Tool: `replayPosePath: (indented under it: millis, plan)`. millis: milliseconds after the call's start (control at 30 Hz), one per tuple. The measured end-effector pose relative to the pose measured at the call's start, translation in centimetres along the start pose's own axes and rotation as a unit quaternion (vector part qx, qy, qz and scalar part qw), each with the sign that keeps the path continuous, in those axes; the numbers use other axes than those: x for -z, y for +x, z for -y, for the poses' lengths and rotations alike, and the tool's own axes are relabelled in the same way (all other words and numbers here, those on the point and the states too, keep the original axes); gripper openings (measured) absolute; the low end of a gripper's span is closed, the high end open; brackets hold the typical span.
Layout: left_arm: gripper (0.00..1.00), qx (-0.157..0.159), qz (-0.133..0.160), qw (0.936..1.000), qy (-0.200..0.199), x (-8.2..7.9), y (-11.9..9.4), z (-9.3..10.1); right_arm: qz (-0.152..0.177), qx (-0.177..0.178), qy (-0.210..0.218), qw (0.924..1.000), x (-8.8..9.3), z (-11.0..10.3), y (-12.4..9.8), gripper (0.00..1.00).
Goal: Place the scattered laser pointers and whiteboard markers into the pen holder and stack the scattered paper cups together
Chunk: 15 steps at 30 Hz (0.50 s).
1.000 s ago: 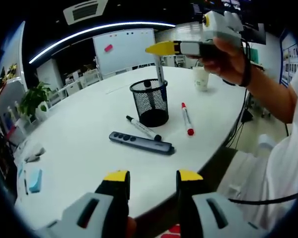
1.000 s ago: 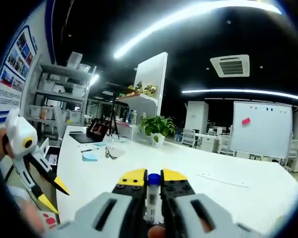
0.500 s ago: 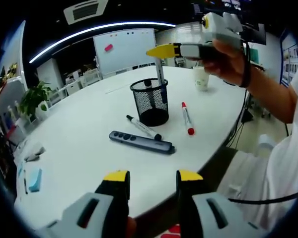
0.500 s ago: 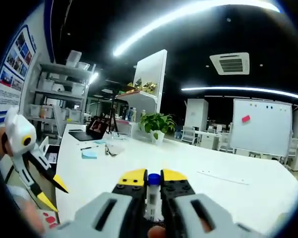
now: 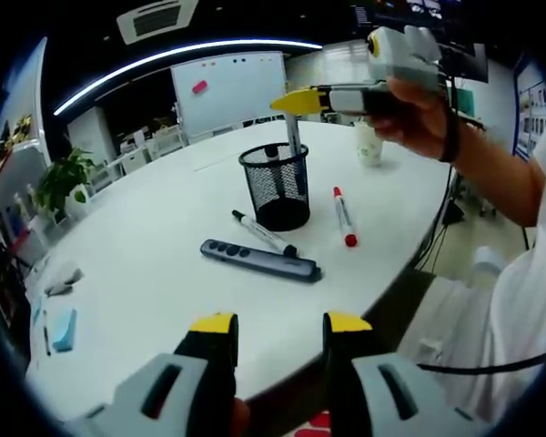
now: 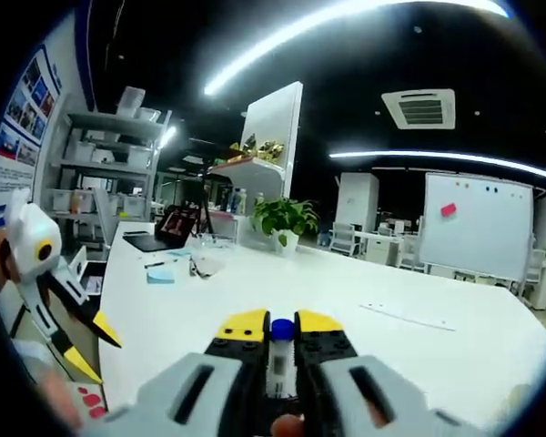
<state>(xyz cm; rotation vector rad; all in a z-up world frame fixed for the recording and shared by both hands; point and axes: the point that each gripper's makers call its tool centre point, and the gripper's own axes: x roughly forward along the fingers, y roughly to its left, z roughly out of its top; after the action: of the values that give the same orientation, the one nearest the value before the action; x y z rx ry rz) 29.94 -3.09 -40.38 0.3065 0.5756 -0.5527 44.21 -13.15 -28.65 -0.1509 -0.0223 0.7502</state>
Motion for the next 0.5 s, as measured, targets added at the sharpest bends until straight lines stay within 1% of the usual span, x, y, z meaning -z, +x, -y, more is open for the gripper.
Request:
replayPosePath:
  millis: [500]
  plan:
    - [0.38, 0.0, 0.0, 1.0, 0.002, -0.17, 0.04, 0.04, -0.007, -0.002, -0.004, 1.0, 0.28, -0.04, 0.02, 0.1]
